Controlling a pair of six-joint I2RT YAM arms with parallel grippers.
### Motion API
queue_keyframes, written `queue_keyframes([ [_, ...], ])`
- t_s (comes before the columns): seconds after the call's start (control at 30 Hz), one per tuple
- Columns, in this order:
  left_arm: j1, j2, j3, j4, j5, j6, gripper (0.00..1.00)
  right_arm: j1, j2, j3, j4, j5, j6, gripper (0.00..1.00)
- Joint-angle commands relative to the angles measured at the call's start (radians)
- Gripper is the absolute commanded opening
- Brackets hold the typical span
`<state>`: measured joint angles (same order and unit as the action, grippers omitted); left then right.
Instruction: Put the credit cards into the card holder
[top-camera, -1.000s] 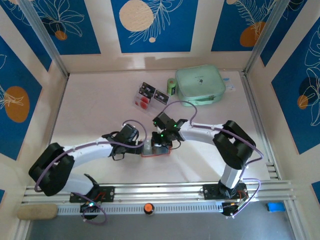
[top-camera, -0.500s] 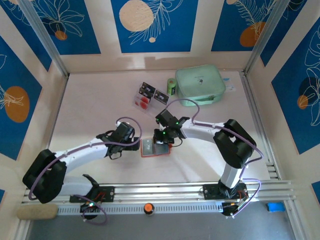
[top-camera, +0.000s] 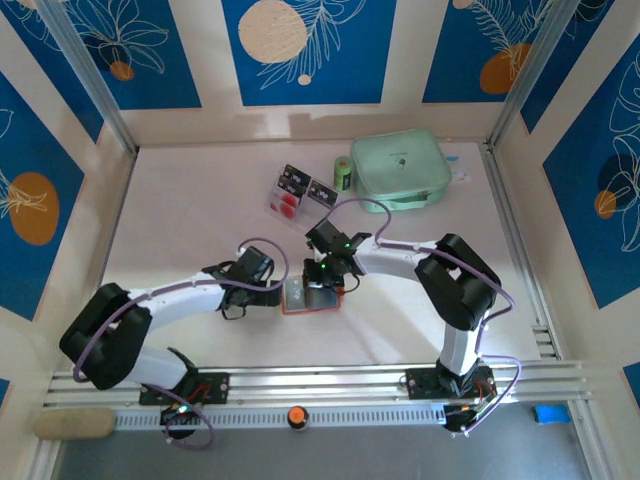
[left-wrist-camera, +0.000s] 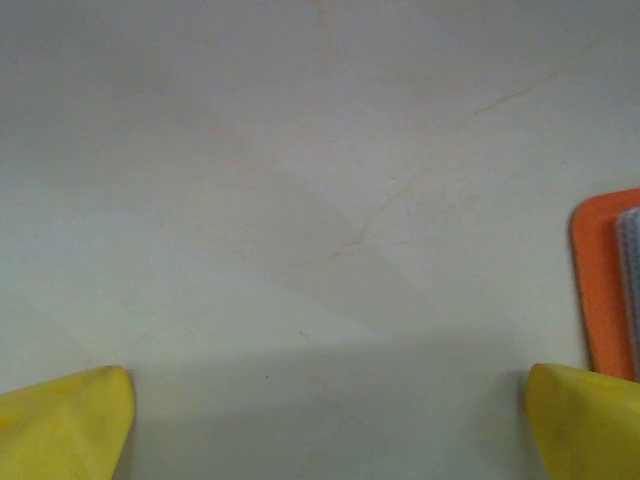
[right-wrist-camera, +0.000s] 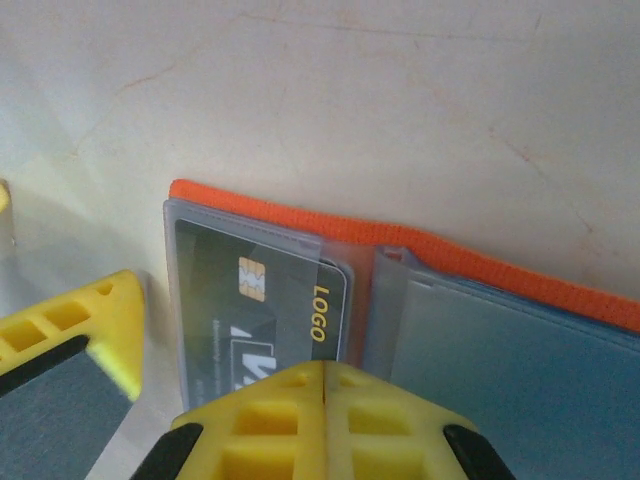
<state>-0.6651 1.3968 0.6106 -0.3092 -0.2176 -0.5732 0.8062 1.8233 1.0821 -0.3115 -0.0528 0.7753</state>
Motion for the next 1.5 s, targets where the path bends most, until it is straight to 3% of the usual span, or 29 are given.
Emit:
queue_keyframes([
  [0.0,0.012,0.018,0.011,0.016,0.030,0.010,1.00,0.011,0.025,0.031,-0.020,-0.027,-0.016,0.00],
  [0.53,0.012,0.056,0.008,0.038,0.047,0.022,1.00,0.019,0.055,0.053,-0.030,-0.049,-0.019,0.00],
  [1.27,0.012,-0.034,0.016,-0.011,0.014,0.022,1.00,0.007,-0.090,0.067,-0.104,0.019,-0.049,0.00],
  [1.47,0.019,-0.102,0.017,0.005,0.059,0.026,1.00,-0.007,-0.192,0.004,-0.157,0.106,-0.069,0.12],
])
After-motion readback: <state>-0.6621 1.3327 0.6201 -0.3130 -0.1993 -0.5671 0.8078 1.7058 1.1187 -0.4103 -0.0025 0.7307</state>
